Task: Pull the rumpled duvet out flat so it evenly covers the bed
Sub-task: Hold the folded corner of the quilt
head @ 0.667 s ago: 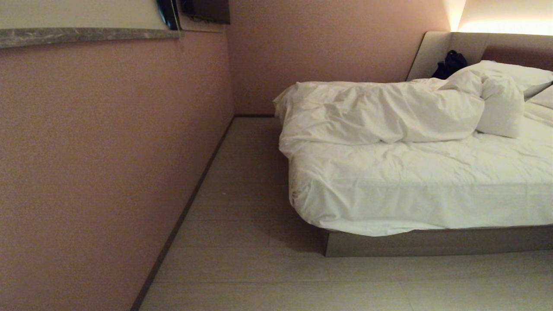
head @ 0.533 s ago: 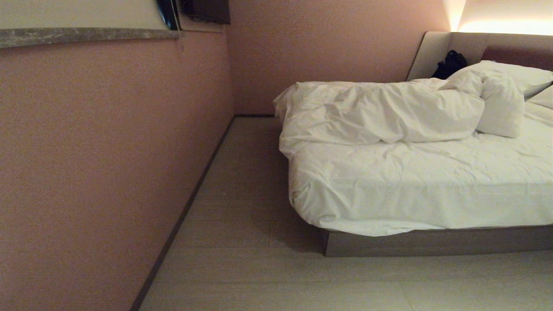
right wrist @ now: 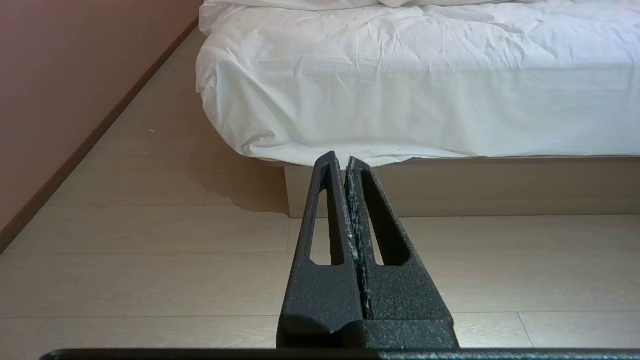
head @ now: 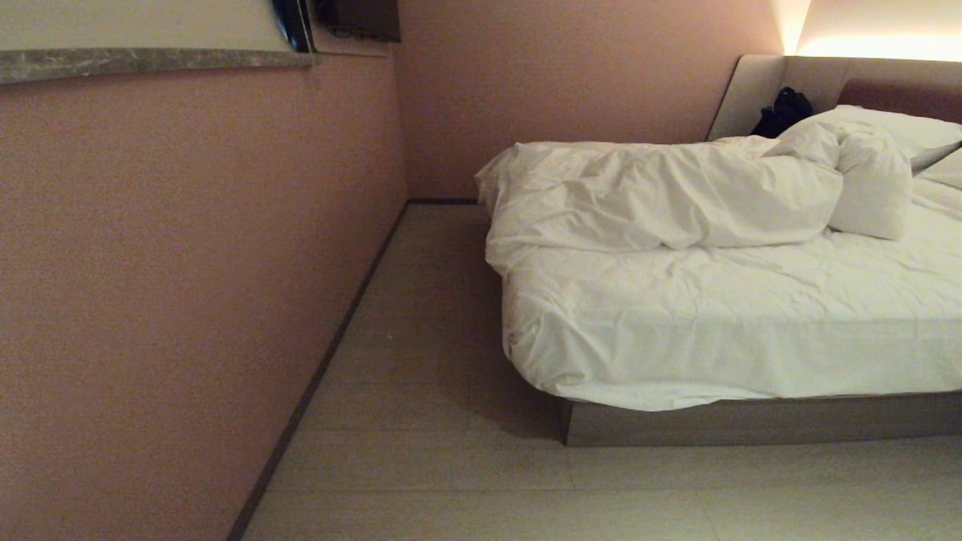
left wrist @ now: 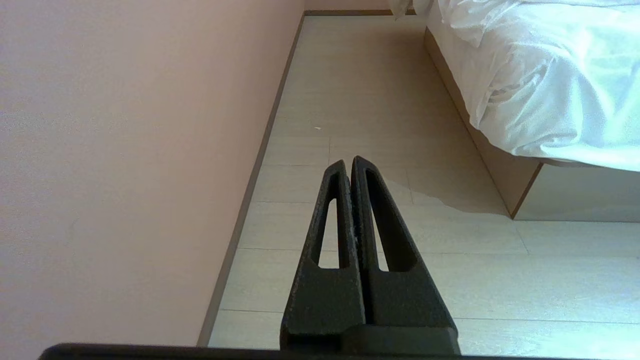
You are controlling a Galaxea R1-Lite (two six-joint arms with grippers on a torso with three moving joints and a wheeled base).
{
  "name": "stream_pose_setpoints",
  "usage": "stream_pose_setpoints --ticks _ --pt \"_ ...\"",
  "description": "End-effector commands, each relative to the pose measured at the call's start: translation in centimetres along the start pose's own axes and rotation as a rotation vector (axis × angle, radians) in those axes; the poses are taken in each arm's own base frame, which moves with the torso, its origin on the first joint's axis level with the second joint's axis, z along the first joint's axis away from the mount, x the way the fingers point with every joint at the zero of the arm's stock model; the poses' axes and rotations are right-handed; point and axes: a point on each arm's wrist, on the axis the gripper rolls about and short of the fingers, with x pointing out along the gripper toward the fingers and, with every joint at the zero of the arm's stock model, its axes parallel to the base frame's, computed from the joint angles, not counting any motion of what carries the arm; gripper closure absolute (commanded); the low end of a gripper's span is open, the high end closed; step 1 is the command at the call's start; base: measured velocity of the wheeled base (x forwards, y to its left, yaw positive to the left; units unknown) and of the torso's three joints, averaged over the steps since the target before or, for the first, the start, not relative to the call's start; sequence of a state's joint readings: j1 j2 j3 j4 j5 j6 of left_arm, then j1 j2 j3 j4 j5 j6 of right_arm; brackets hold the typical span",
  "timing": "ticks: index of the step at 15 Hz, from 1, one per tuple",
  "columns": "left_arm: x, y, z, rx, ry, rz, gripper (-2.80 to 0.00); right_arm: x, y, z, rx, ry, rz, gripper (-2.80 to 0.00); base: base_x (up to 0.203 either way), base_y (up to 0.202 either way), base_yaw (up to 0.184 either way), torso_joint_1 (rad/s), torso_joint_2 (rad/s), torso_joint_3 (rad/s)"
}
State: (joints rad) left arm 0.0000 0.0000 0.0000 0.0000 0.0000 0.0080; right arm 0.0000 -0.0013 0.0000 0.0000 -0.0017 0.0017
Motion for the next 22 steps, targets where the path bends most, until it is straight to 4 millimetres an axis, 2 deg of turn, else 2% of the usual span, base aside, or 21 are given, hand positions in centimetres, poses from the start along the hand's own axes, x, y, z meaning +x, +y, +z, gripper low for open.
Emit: stream_pose_setpoints --ticks 1,14,22 --pt "0.0 0.0 0.0 0.0 0.0 0.0 0.0 0.01 0.0 0.0 0.0 0.001 -0.001 0.0 0.0 0.0 0.0 0.0 0.0 0.0" --pt "0.0 0.0 0.0 -0.006 0.0 0.0 0.0 0.01 0.0 0.0 0.0 0.001 0.0 0.0 0.0 0.0 0.0 0.0 0.0 0.0" --pt "0.0 0.0 0.0 -0.003 0.0 0.0 0.0 0.01 0.0 0.0 0.0 0.001 -0.001 0.0 0.185 0.0 0.001 0.0 0.0 0.002"
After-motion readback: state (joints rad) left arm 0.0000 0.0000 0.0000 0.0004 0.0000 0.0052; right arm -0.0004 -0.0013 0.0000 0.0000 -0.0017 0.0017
